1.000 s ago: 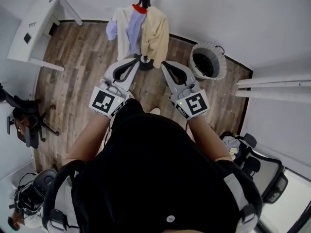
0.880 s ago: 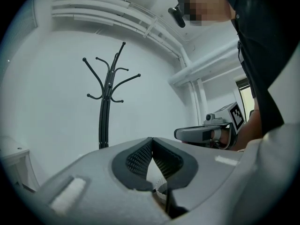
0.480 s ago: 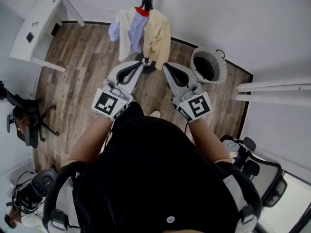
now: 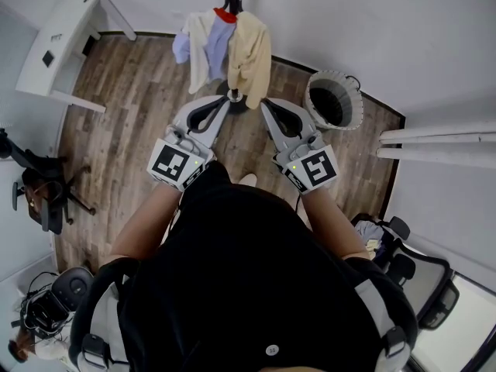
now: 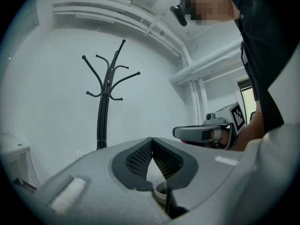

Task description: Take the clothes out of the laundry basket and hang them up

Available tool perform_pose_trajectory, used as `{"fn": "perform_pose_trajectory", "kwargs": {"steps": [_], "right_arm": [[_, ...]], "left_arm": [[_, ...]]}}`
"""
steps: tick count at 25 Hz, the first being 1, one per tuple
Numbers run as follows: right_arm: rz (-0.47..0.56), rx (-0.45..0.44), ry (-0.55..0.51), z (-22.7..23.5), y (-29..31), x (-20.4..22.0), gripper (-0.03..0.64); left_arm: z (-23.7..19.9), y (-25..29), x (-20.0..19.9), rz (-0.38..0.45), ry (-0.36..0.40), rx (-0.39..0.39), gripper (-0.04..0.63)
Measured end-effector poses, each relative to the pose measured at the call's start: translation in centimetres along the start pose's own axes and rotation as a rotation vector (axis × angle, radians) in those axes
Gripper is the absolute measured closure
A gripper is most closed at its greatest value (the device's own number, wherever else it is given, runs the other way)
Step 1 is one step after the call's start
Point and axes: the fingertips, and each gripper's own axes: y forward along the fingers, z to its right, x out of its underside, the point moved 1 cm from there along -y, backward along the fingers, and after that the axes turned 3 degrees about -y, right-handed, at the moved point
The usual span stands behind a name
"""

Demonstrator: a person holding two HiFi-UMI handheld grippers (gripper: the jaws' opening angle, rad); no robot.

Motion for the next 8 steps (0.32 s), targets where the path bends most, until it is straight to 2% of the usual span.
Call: {"fn": "perform_pose_trajectory", "kwargs": {"steps": [8], "right_arm": [[0.002,0.005,0.005,0.06,-0.94,-0.10,0.615]], "left_arm": [[1.07,0.19,0.36,-0.007,-0.003,0.009,0.597]]}}
